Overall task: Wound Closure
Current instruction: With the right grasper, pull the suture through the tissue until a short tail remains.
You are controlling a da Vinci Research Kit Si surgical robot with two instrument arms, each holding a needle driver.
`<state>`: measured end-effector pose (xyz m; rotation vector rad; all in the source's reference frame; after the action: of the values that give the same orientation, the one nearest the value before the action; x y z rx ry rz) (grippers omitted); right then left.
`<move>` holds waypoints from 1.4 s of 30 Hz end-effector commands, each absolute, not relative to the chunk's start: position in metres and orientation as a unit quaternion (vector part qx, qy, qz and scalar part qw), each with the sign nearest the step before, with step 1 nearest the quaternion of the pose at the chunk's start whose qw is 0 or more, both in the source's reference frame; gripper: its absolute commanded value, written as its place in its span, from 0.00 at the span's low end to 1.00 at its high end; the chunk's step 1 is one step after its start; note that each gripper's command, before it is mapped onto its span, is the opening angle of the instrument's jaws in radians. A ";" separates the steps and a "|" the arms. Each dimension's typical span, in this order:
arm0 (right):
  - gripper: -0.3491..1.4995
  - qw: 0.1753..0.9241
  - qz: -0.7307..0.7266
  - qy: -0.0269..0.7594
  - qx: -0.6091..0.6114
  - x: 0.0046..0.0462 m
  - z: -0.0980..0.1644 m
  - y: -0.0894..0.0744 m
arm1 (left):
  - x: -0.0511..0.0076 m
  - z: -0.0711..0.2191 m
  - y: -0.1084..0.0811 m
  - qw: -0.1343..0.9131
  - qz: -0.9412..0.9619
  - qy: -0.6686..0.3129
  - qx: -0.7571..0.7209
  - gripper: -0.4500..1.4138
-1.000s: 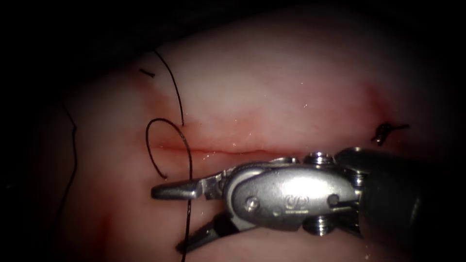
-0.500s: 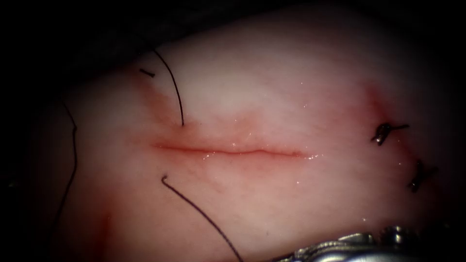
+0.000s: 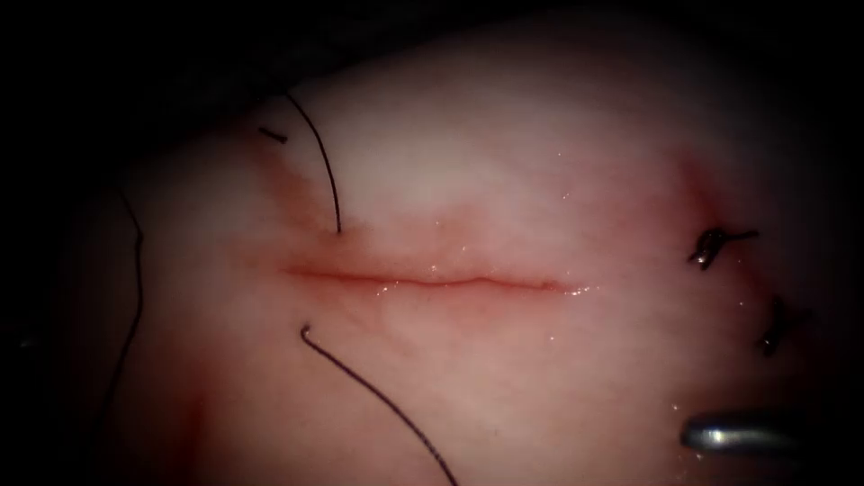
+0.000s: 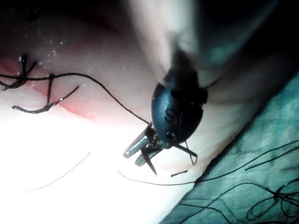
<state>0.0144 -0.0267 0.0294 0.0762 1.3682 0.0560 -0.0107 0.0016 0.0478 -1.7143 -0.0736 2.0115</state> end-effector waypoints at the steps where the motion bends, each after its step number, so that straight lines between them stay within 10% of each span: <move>1: 0.95 0.767 0.023 0.640 0.032 0.0176 0.031 -0.025 | -0.0112 0.048 0.002 0.245 0.737 -0.025 -0.629 0.00; 14: 0.93 0.765 0.081 0.636 0.069 0.0317 0.042 -0.023 | -0.0110 0.048 0.002 0.247 0.736 -0.027 -0.630 0.00; 30: 0.84 0.768 0.066 0.632 0.081 0.0341 0.045 -0.024 | -0.0109 0.048 0.002 0.247 0.736 -0.028 -0.630 0.00; 33: 0.63 0.770 0.066 0.628 0.088 0.0341 0.045 -0.024 | -0.0109 0.048 0.002 0.247 0.736 -0.028 -0.630 0.00; 35: 0.00 0.781 0.068 0.611 0.110 0.0339 0.045 -0.024 | -0.0109 0.048 0.002 0.247 0.736 -0.028 -0.630 0.00; 42: 0.00 0.793 0.052 0.596 0.113 0.0319 0.043 -0.026 | -0.0109 0.048 0.002 0.246 0.736 -0.028 -0.630 0.00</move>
<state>0.0309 -0.0266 0.0431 0.2462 1.2785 0.1119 -0.0105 0.0015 0.0477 -1.7136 -0.0825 2.0094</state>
